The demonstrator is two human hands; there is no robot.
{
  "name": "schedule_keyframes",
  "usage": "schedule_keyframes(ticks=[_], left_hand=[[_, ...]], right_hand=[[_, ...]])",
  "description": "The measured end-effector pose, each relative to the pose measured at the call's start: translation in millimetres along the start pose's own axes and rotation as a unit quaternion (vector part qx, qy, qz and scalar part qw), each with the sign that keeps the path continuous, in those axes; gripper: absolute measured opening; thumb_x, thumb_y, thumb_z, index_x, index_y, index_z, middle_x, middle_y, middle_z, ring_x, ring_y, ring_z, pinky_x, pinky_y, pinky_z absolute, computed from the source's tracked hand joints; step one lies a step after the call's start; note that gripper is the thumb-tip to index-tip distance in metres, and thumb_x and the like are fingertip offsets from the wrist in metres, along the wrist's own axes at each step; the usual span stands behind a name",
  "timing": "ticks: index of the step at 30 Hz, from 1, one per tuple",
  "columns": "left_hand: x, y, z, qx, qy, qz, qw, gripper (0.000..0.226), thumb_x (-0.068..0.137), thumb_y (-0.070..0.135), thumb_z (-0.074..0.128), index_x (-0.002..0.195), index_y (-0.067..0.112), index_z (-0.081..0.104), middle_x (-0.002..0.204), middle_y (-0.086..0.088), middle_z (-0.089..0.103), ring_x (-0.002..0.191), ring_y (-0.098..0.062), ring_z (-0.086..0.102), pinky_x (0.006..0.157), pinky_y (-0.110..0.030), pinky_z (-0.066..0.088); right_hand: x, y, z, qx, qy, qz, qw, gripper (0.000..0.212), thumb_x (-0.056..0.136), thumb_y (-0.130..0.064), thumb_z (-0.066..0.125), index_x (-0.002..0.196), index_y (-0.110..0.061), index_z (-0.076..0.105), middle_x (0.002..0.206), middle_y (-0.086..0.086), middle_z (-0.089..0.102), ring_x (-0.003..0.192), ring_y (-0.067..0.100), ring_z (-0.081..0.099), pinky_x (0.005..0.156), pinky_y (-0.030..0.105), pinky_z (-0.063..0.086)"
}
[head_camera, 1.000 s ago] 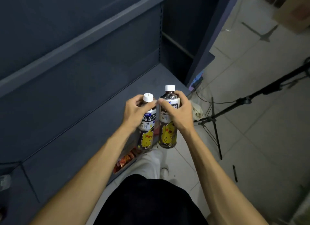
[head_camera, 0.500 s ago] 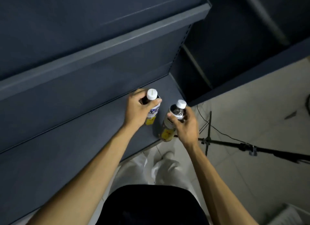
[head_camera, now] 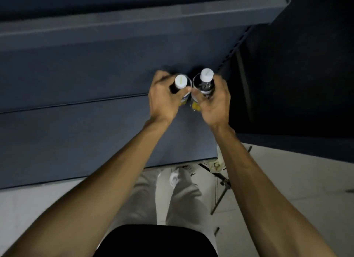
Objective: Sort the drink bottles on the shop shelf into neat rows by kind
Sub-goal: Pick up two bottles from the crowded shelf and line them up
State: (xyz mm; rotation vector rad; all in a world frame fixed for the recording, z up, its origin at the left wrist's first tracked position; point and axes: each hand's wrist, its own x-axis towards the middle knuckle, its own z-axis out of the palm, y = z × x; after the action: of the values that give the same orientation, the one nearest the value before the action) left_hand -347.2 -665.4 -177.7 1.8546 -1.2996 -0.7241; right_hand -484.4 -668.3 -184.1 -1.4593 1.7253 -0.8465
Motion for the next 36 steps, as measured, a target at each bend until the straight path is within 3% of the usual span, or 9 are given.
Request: schedule_keyframes(ticks=[3, 8, 10, 14, 17, 20, 25, 29, 36], left_hand=[[8, 7, 8, -0.017, 0.001, -0.009, 1.000, 0.030, 0.068, 0.025, 0.083, 0.093, 0.012, 0.074, 0.095, 0.002, 0.054, 0.081, -0.010, 0.056, 0.073, -0.026, 0.049], [13, 8, 10, -0.021, 0.015, 0.000, 1.000, 0.033, 0.066, 0.026, 0.083, 0.094, 0.011, 0.074, 0.094, 0.006, 0.053, 0.084, -0.008, 0.056, 0.074, -0.028, 0.051], [10, 7, 13, -0.017, 0.007, 0.012, 1.000, 0.033, 0.068, 0.026, 0.083, 0.095, 0.010, 0.073, 0.095, 0.006, 0.053, 0.085, -0.008, 0.056, 0.074, -0.024, 0.049], [9, 8, 18, 0.003, -0.011, 0.013, 1.000, 0.036, 0.072, 0.027, 0.080, 0.102, 0.010, 0.071, 0.103, 0.001, 0.055, 0.089, -0.006, 0.055, 0.078, -0.014, 0.044], [8, 8, 15, 0.012, -0.008, 0.018, 1.000, 0.037, 0.073, 0.028, 0.079, 0.104, 0.011, 0.070, 0.105, 0.002, 0.055, 0.093, -0.009, 0.057, 0.080, -0.016, 0.045], [8, 11, 10, 0.041, -0.017, 0.014, 0.999, 0.037, 0.072, 0.036, 0.077, 0.103, 0.017, 0.071, 0.105, 0.004, 0.058, 0.095, -0.013, 0.059, 0.078, -0.028, 0.050], [8, 15, 8, 0.073, -0.024, 0.026, 0.997, 0.037, 0.074, 0.041, 0.073, 0.104, 0.019, 0.070, 0.106, 0.002, 0.059, 0.096, -0.022, 0.059, 0.077, -0.037, 0.050], [4, 14, 5, 0.073, -0.013, 0.019, 0.997, 0.034, 0.073, 0.036, 0.076, 0.102, 0.019, 0.072, 0.103, 0.001, 0.060, 0.092, -0.022, 0.060, 0.075, -0.033, 0.048], [9, 12, -3, 0.063, -0.004, 0.016, 0.998, 0.035, 0.074, 0.030, 0.076, 0.105, 0.015, 0.071, 0.105, -0.002, 0.061, 0.095, -0.019, 0.060, 0.079, -0.026, 0.045]], right_hand=[[6, 6, -3, 0.027, -0.015, 0.000, 1.000, 0.049, 0.082, -0.032, 0.073, 0.122, -0.010, 0.055, 0.115, 0.004, 0.062, 0.105, 0.017, 0.061, 0.090, 0.039, 0.052], [15, 7, -2, 0.043, -0.024, -0.006, 0.999, 0.050, 0.083, -0.022, 0.074, 0.126, -0.007, 0.052, 0.121, 0.006, 0.060, 0.112, 0.019, 0.060, 0.094, 0.044, 0.051], [17, 13, -3, 0.053, -0.022, 0.003, 0.998, 0.052, 0.082, -0.020, 0.073, 0.126, -0.008, 0.049, 0.122, 0.006, 0.059, 0.113, 0.019, 0.058, 0.096, 0.041, 0.050], [24, 16, -9, 0.076, -0.035, 0.009, 0.996, 0.054, 0.080, -0.013, 0.076, 0.120, -0.013, 0.040, 0.119, 0.005, 0.056, 0.108, 0.015, 0.059, 0.088, 0.016, 0.048], [24, 15, -8, 0.077, -0.035, 0.000, 0.996, 0.057, 0.078, -0.016, 0.078, 0.121, -0.008, 0.041, 0.120, 0.007, 0.054, 0.110, 0.016, 0.058, 0.092, 0.024, 0.049], [19, 13, -7, 0.057, -0.024, -0.009, 0.998, 0.056, 0.078, -0.016, 0.077, 0.121, -0.003, 0.043, 0.120, 0.010, 0.047, 0.111, 0.018, 0.053, 0.094, 0.026, 0.047], [25, 9, -12, 0.056, -0.033, -0.004, 0.998, 0.054, 0.077, -0.015, 0.077, 0.116, -0.016, 0.040, 0.118, 0.010, 0.054, 0.108, 0.020, 0.058, 0.093, 0.028, 0.049], [21, 7, -8, 0.063, -0.024, 0.015, 0.998, 0.053, 0.075, -0.021, 0.075, 0.115, -0.023, 0.040, 0.119, 0.008, 0.055, 0.110, 0.021, 0.059, 0.093, 0.043, 0.050], [21, 5, -5, 0.073, -0.046, 0.021, 0.996, 0.049, 0.079, -0.014, 0.070, 0.119, -0.014, 0.041, 0.118, 0.008, 0.058, 0.108, 0.019, 0.060, 0.093, 0.035, 0.052]])
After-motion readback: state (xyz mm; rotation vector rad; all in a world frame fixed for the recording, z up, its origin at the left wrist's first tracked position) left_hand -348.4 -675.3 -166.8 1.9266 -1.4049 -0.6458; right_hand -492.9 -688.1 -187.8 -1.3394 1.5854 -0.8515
